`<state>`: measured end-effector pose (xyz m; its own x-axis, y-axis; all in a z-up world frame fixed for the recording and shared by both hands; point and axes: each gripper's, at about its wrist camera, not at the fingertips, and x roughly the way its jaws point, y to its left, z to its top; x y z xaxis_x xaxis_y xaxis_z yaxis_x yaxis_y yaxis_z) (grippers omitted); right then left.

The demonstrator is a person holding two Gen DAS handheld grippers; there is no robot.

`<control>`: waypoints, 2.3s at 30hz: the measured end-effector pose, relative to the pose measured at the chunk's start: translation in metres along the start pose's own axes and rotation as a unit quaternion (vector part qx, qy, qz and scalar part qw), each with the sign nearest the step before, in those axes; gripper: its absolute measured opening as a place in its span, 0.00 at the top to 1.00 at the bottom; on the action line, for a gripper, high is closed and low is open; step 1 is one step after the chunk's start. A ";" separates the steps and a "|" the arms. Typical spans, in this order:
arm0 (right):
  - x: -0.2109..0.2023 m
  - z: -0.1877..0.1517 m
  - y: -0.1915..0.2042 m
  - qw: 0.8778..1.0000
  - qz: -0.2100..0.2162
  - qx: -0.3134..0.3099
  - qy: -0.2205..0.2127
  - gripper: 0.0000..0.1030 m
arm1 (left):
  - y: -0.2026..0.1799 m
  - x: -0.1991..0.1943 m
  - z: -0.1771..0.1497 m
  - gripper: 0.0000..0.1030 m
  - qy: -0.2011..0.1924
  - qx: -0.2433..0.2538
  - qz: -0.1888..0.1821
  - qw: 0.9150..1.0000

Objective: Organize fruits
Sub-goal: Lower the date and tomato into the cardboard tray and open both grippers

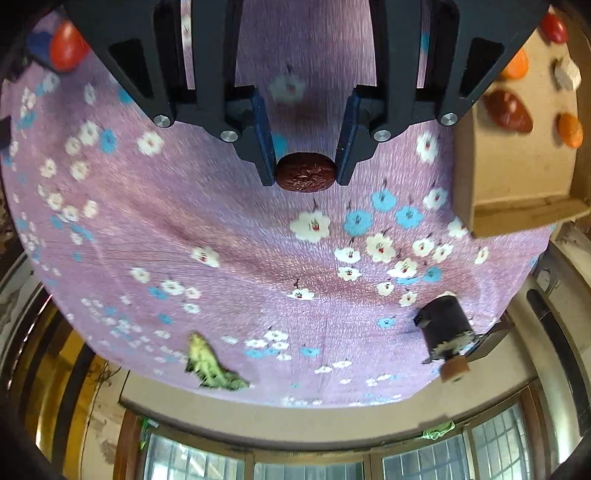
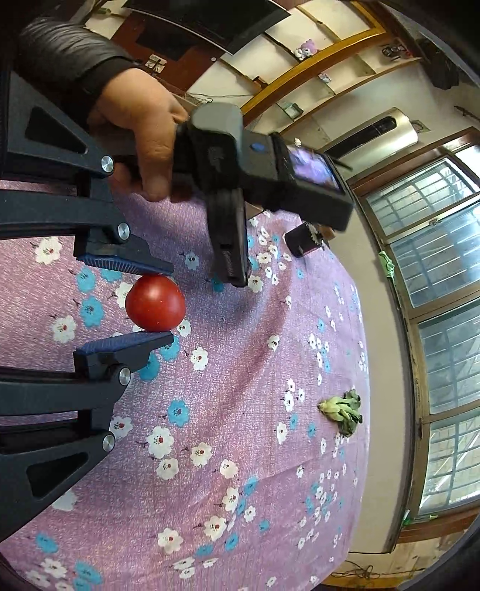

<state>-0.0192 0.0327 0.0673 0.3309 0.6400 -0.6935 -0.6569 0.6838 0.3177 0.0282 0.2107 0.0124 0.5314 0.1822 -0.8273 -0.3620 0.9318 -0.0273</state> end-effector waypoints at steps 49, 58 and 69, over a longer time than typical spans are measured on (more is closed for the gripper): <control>-0.025 -0.053 0.095 0.995 0.047 -0.084 0.014 0.71 | 0.073 -0.160 -0.146 0.70 -0.108 -0.066 0.032 0.991; -0.012 -0.057 0.114 0.993 0.056 -0.100 0.028 0.71 | 0.096 -0.162 -0.155 0.70 -0.107 -0.083 0.048 0.990; 0.005 -0.057 0.132 0.990 0.064 -0.117 0.044 0.71 | 0.115 -0.155 -0.161 0.70 -0.098 -0.098 0.055 0.989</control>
<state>-0.1431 0.1060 0.0689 0.1812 0.6765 -0.7138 -0.8321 0.4924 0.2554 -0.2190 0.2388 0.0474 0.6121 0.3544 -0.7069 -0.5576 0.8273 -0.0681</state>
